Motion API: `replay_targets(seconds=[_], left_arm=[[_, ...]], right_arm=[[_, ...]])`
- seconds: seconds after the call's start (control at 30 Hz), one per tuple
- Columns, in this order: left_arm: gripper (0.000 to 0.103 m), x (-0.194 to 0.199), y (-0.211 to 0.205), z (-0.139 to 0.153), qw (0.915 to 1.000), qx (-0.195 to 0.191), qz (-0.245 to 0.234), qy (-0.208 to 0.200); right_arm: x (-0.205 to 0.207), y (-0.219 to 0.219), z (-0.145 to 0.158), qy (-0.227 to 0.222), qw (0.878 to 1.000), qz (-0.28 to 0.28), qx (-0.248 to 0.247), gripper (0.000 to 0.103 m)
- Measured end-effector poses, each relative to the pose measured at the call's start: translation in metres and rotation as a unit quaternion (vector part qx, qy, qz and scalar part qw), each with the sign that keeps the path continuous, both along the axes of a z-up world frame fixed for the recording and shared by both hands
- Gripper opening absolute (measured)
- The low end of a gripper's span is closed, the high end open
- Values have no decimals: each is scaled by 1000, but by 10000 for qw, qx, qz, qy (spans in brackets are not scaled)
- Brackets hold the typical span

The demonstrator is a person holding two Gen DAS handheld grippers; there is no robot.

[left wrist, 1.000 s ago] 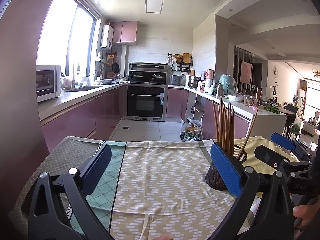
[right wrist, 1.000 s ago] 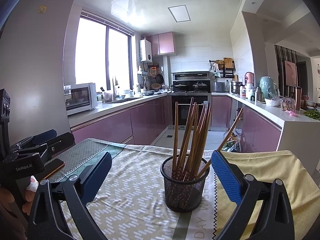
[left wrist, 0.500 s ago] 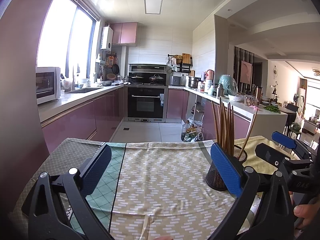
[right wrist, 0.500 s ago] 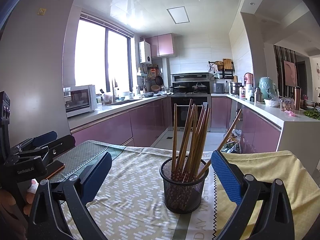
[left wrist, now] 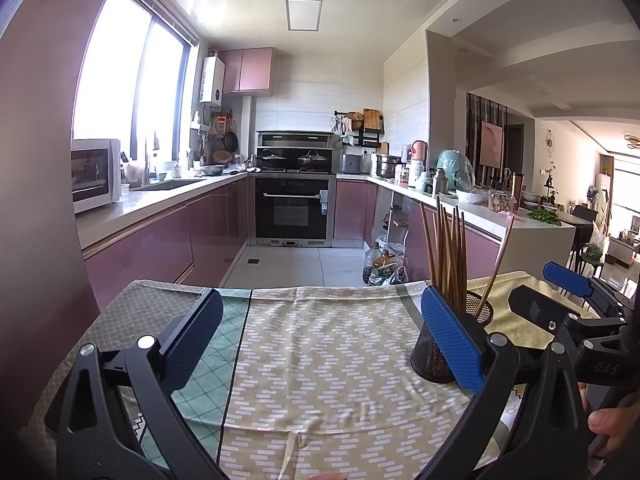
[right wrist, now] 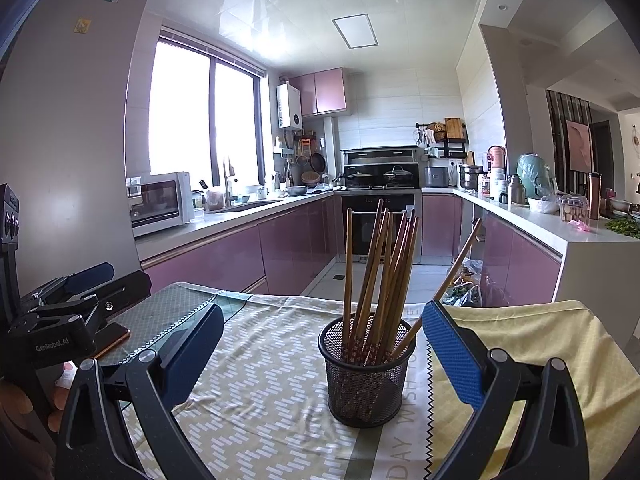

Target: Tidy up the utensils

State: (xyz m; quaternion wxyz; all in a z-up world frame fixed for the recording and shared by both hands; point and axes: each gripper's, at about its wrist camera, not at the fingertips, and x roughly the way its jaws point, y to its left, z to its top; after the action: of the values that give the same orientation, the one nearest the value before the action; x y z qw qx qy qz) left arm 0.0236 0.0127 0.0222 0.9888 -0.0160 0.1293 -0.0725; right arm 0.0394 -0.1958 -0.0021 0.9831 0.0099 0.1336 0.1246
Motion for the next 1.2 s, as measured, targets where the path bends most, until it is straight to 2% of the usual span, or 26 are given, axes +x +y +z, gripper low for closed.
replay_targets(seconds=[1.2], left_arm=[[97,1,-2,0,10000,45,-6,-23]], right_arm=[[1,-1,-1,-7,10000,-40,38,96]])
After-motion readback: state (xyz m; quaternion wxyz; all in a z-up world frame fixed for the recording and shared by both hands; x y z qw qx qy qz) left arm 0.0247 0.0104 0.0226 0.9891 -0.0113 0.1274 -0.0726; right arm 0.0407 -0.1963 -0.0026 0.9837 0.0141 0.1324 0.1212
